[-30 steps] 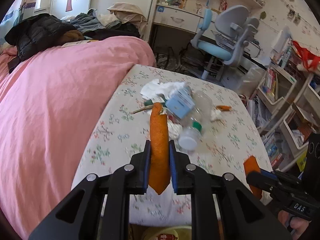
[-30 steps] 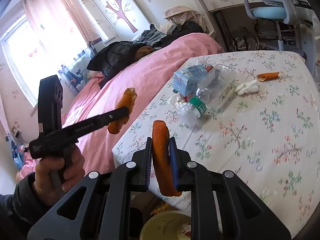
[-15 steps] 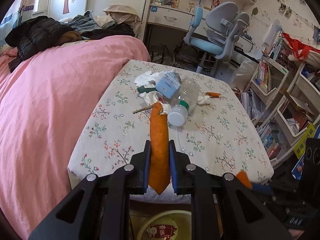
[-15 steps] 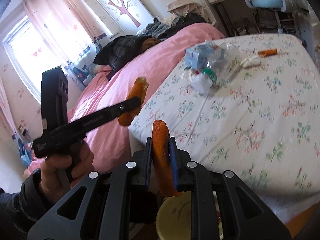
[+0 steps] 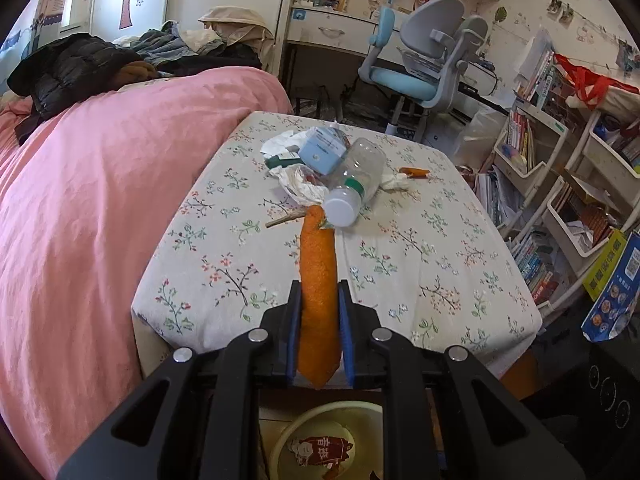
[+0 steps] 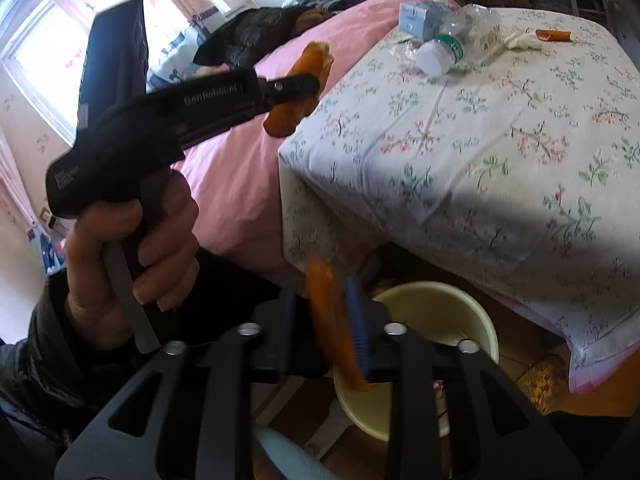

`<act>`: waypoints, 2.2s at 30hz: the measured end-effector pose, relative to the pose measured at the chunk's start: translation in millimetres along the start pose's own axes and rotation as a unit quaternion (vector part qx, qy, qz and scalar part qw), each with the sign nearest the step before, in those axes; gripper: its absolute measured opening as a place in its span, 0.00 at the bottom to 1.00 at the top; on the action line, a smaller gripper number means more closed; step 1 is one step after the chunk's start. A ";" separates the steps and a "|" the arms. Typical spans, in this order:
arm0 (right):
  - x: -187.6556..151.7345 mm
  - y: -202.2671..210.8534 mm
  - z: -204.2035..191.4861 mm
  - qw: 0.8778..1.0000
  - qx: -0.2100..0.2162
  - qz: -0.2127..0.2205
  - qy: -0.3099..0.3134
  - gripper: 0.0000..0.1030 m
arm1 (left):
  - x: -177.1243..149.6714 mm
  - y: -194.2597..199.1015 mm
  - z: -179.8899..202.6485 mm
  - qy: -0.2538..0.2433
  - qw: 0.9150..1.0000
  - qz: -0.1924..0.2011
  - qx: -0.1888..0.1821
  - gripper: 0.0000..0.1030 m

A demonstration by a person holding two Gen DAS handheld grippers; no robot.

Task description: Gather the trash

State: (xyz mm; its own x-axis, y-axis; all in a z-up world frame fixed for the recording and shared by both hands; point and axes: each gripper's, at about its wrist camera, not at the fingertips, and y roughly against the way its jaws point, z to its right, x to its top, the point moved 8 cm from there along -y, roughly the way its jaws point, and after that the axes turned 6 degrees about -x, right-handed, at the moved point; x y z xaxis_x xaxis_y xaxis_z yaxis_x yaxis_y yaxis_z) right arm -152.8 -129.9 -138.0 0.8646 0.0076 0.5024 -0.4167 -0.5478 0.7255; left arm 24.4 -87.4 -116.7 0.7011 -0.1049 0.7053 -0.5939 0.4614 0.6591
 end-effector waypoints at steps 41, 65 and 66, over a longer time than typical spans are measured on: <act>27.5 59.1 96.8 0.970 -0.132 0.140 -0.147 0.57 | -84.0 14.9 37.9 -0.058 0.997 -0.045 0.039 0.75; 27.5 45.5 88.5 0.973 -0.153 0.128 -0.116 0.57 | -56.5 37.5 6.6 -0.002 0.994 0.045 0.103 0.85; 27.9 45.3 88.8 0.973 -0.153 0.128 -0.116 0.57 | -56.3 37.5 6.2 -0.002 0.994 0.045 0.104 0.86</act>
State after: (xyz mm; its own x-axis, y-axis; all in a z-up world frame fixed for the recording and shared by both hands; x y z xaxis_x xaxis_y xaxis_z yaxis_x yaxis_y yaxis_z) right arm -122.6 -228.8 -132.8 0.7467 -0.3043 0.5915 -0.6604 -0.2323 0.7141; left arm -39.8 -69.7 -130.0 0.6402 -0.0748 0.7646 -0.7233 0.2768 0.6327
